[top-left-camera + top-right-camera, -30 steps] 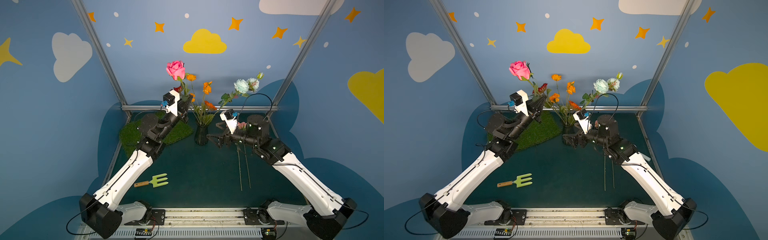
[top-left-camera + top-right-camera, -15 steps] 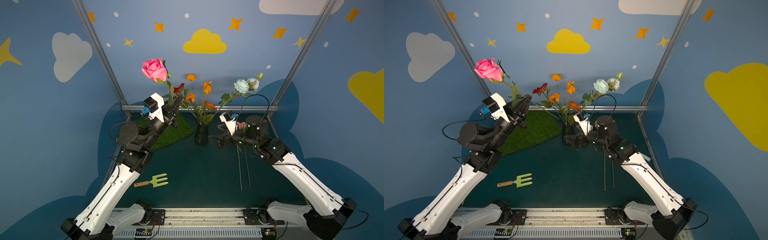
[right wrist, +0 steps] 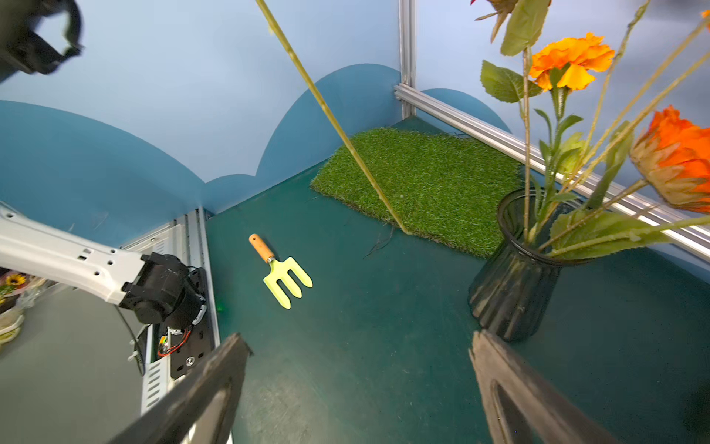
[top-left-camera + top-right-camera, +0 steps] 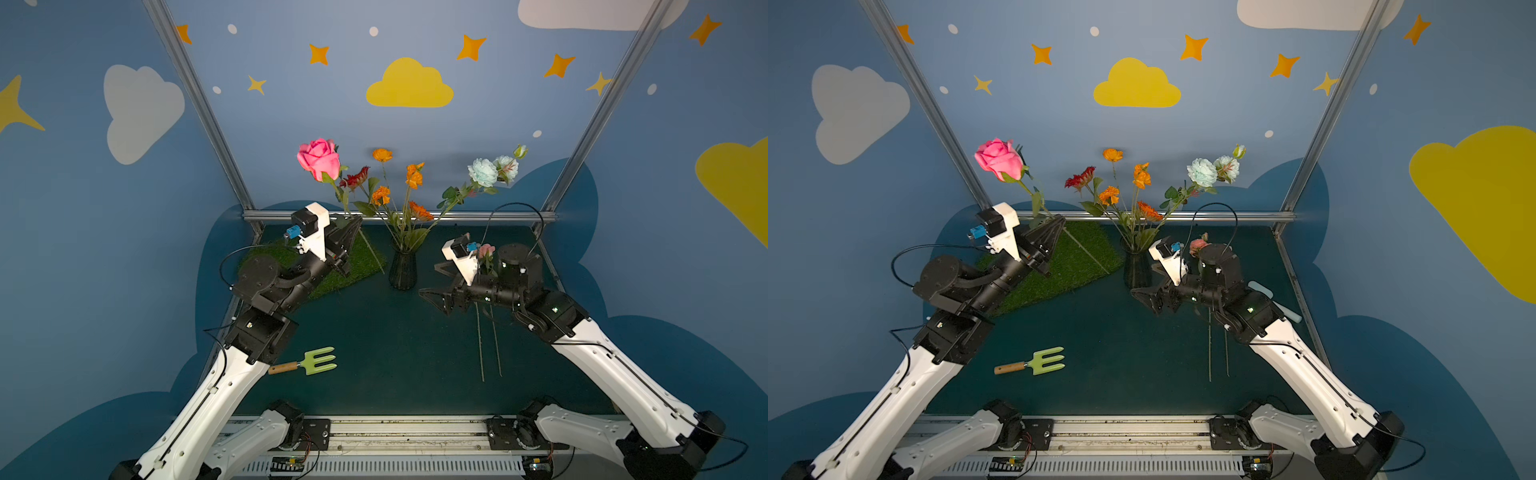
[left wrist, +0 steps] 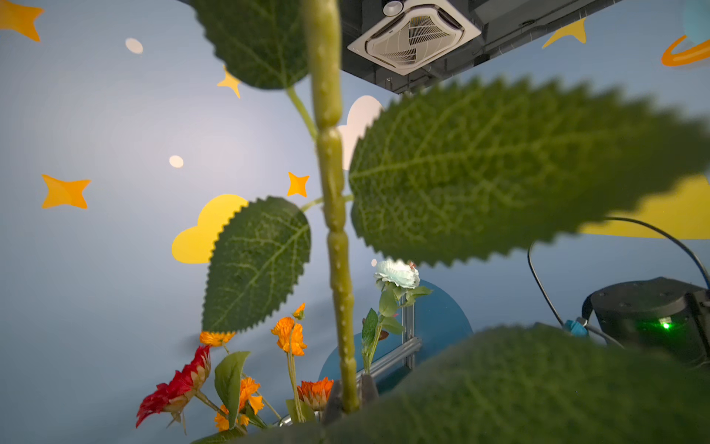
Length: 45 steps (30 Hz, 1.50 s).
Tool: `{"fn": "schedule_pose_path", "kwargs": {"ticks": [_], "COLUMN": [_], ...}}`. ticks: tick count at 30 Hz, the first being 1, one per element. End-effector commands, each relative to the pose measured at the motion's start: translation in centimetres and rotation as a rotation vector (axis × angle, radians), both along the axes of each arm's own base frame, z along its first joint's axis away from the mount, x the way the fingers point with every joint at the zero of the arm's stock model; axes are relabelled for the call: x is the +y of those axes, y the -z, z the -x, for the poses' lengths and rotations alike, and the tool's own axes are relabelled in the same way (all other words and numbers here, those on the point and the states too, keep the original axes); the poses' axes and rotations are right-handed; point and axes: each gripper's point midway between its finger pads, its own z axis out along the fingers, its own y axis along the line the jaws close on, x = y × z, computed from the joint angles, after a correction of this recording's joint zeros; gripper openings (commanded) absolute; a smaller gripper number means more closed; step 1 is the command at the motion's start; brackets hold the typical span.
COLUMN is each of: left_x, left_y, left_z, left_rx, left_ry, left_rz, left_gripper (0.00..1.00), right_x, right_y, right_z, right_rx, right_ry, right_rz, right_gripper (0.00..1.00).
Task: Pick out pink flowers from the vase
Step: Place the flower at the center of the board.
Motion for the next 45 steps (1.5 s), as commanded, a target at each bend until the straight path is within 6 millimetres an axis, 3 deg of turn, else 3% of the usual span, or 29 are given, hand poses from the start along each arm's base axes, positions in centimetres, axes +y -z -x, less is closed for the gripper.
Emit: {"fn": "schedule_pose_path", "kwargs": {"ticks": [1, 10, 19, 23, 31, 37, 40, 45], "left_x": [-1.3, -3.8, -4.6, -5.4, -6.0, -6.8, -7.2, -7.7], "left_y": [3.0, 8.1, 9.5, 9.7, 10.4, 10.4, 10.4, 10.2], "left_z": [0.2, 1.2, 2.1, 2.6, 2.2, 2.7, 2.8, 3.0], "left_rx": [0.062, 0.2, 0.252, 0.263, 0.294, 0.308, 0.316, 0.31], "left_ry": [0.078, 0.271, 0.477, 0.556, 0.59, 0.661, 0.689, 0.709], "left_rz": [-0.035, -0.111, -0.041, -0.045, -0.043, -0.051, -0.056, -0.063], "left_gripper": [0.02, 0.02, 0.02, 0.02, 0.02, 0.02, 0.02, 0.02], "right_x": [0.3, -1.1, -1.4, -0.6, 2.0, 3.7, 4.0, 4.7], "right_y": [-0.9, -1.0, -2.0, -2.2, -2.5, -2.7, -3.0, -2.8], "right_z": [1.7, 4.8, 4.8, 4.1, 2.1, 1.7, 1.6, 1.5], "right_rx": [-0.022, -0.067, -0.027, -0.025, -0.011, 0.007, 0.003, 0.025], "right_ry": [-0.076, -0.167, -0.235, -0.263, -0.297, -0.359, -0.361, -0.376], "right_rz": [-0.055, -0.123, -0.2, -0.186, -0.203, -0.223, -0.231, -0.23], "right_gripper": [0.93, 0.93, 0.91, 0.8, 0.71, 0.51, 0.35, 0.34]}}
